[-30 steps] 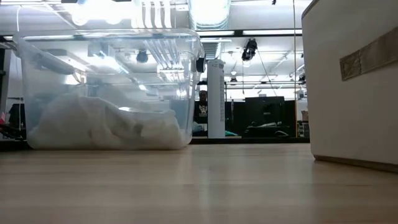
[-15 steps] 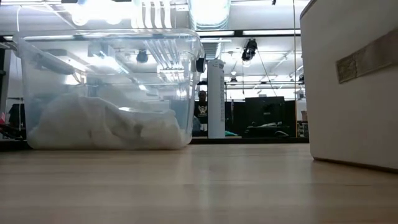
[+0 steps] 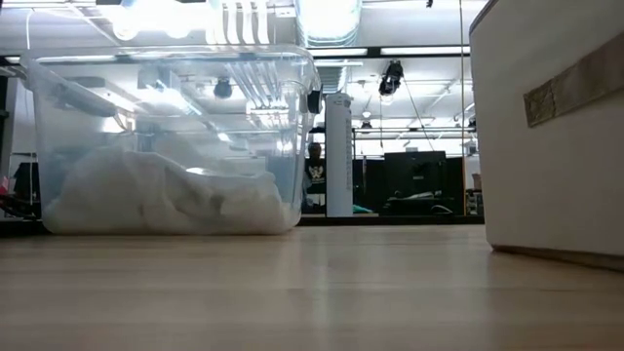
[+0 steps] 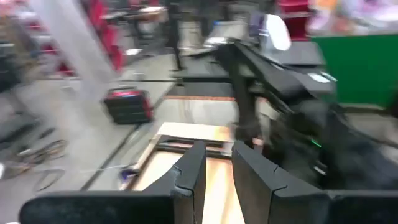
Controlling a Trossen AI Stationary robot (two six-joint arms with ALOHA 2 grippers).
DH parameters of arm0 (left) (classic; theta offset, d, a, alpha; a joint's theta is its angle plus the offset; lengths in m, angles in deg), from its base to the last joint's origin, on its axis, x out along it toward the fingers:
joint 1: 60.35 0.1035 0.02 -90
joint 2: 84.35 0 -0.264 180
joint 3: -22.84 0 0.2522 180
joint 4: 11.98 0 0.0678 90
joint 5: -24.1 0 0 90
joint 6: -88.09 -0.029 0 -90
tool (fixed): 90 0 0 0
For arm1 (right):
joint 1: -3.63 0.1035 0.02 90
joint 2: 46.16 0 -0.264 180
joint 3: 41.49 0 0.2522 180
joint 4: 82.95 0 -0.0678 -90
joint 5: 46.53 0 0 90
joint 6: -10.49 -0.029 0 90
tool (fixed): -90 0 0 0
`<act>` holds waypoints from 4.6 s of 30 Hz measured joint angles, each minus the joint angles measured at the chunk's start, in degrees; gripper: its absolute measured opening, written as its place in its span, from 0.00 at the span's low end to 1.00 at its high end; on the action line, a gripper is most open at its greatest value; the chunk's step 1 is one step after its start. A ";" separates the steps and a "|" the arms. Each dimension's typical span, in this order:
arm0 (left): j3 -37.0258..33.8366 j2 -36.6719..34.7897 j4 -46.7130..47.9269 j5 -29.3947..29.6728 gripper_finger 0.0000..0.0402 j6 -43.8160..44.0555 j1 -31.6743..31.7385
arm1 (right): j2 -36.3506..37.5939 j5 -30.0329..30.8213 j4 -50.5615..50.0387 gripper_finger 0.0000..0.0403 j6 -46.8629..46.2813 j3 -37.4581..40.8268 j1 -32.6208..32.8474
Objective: Sort clothes
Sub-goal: Put the dark blue shorts into the laundry organizer, then return to Home Position
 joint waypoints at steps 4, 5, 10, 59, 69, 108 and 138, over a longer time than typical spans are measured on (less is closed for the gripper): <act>-0.02 0.00 0.36 -9.51 0.15 -4.35 -0.97 | 5.71 0.44 -13.45 0.11 -2.73 -8.77 0.00; -0.07 0.00 0.32 -10.99 0.15 -5.15 -1.15 | 6.97 0.47 -17.31 0.13 -3.25 -11.16 0.00; -0.32 -0.53 1.87 -12.06 0.15 -6.26 -1.77 | 9.76 0.73 -26.52 0.27 -3.01 -20.53 0.04; -92.58 -61.67 -67.61 -24.93 0.04 0.58 12.95 | 33.41 54.16 4.23 0.22 55.99 -19.36 25.77; -115.41 -78.57 -77.65 -43.76 0.04 9.97 33.99 | 53.34 49.08 27.61 0.07 84.56 -9.61 22.53; -110.84 -84.77 -57.95 -73.11 0.04 15.02 42.88 | 21.23 -8.45 17.83 0.03 62.37 -15.72 -44.41; -101.32 -79.00 -48.45 -27.16 0.00 -5.05 -9.59 | 53.63 8.12 18.28 0.03 51.55 6.88 -45.13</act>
